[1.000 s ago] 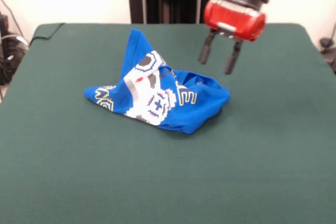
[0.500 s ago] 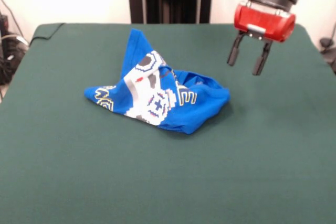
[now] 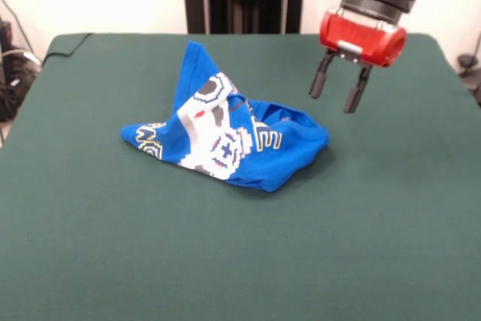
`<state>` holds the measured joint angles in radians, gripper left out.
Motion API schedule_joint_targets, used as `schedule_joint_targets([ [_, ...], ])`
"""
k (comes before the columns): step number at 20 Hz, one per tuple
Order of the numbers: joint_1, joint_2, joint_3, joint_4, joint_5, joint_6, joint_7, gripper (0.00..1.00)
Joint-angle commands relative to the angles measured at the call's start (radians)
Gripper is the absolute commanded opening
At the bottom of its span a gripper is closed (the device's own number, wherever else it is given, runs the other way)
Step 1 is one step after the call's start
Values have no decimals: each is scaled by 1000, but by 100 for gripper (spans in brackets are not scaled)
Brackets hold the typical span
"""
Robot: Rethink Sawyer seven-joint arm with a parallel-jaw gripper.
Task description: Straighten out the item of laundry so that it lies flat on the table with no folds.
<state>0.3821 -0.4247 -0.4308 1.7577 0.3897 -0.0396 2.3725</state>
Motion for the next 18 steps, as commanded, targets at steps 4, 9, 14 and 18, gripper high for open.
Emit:
schedule_joint_targets([
  [4, -32, 101, 102, -32, 42, 58, 146, 100],
  [9, -61, 174, 150, -70, 39, -75, 167, 100],
  [14, -36, 219, 131, -100, 82, -73, 182, 100],
  [18, -9, 243, 112, -102, 124, -68, 193, 100],
])
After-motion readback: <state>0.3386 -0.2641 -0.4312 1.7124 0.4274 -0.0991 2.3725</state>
